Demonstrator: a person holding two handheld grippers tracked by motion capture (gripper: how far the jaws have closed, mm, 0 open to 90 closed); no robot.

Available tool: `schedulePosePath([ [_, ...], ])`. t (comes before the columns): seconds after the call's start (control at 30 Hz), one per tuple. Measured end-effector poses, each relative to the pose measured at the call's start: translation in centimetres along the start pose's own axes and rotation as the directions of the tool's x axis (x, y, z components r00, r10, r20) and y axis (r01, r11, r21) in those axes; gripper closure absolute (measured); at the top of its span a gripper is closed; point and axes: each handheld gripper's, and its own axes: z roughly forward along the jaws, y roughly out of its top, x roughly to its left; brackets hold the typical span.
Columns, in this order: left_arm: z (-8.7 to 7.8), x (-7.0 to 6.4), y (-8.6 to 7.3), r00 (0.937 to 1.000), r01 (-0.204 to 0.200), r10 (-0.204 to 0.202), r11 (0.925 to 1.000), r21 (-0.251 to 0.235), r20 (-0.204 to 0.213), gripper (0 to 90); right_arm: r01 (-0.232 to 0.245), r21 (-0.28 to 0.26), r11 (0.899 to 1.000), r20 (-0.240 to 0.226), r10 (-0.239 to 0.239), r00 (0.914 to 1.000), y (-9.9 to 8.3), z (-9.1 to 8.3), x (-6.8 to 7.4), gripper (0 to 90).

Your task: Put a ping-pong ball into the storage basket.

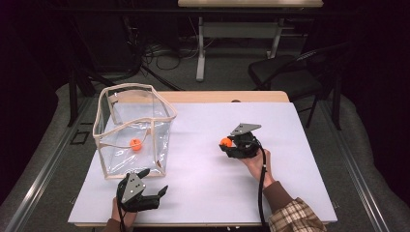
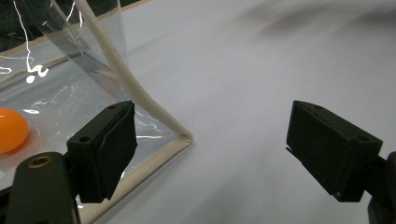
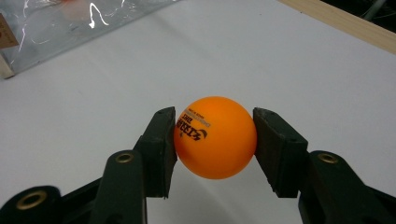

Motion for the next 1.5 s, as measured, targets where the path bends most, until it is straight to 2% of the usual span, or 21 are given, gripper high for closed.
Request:
schedulePosePath([
  [0.8, 0.1, 0.0, 0.0, 1.0000, 0.000, 0.000, 1.0000, 0.002, -0.002, 16.0, 0.019, -0.021, 1.000, -0.033, -0.020, 0.9993, 0.9, 0.9, 1.6, 50.9],
  [1.2, 0.1, 0.0, 0.0, 1.0000, -0.001, 0.001, 1.0000, 0.001, -0.001, 16.0, 0.009, -0.064, 0.998, -0.052, -0.012, 0.9986, 2.2, 1.6, 2.2, 51.0],
  [1.5, 0.1, 0.0, 0.0, 1.0000, 0.000, 0.000, 1.0000, 0.001, 0.002, 16.0, 0.025, -0.088, 0.996, -0.051, -0.030, 0.9983, 3.5, 1.7, 2.7, 51.0],
])
